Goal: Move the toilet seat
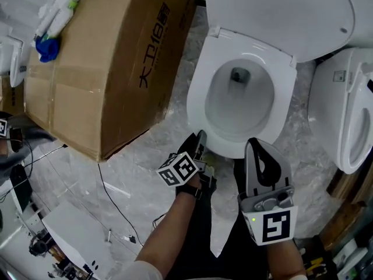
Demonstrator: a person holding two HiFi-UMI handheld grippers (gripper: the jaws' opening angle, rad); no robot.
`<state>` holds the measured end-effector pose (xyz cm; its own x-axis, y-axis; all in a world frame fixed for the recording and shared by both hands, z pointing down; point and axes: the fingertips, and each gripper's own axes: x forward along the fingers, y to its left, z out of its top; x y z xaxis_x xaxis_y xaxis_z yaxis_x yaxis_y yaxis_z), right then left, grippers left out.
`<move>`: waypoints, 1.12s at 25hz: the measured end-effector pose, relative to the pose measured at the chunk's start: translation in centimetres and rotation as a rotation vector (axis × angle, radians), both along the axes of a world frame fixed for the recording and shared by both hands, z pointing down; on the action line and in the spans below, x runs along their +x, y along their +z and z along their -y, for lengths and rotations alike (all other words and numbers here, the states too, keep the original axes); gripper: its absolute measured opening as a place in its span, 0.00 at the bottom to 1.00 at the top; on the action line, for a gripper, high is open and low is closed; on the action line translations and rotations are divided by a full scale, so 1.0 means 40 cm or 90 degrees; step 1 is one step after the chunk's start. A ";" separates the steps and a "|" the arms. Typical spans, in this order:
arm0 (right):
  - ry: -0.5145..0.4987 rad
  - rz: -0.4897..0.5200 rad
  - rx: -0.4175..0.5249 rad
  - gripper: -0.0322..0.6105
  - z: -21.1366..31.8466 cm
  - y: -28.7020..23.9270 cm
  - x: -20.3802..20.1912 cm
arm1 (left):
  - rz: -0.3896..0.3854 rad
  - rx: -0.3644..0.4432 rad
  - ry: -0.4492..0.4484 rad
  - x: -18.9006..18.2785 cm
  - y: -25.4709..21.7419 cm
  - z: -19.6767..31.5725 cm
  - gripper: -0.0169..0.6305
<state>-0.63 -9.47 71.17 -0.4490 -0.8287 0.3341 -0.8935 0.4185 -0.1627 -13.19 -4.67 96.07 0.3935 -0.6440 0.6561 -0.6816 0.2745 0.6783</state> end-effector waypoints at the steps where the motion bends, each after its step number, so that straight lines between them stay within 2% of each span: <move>1: 0.004 0.002 0.003 0.08 0.005 -0.021 0.004 | 0.000 -0.002 0.000 0.000 -0.021 0.001 0.22; 6: 0.018 0.010 0.019 0.08 0.024 -0.149 0.023 | -0.001 0.001 0.002 0.003 -0.156 0.016 0.21; 12: 0.027 -0.002 0.046 0.08 0.045 -0.305 0.063 | -0.009 0.034 0.026 0.033 -0.347 0.092 0.21; 19: 0.030 -0.042 0.081 0.08 0.066 -0.473 0.093 | -0.082 0.057 0.037 0.086 -0.544 0.204 0.23; 28: 0.079 -0.055 0.123 0.08 0.117 -0.661 0.140 | -0.096 0.095 0.046 0.140 -0.724 0.386 0.29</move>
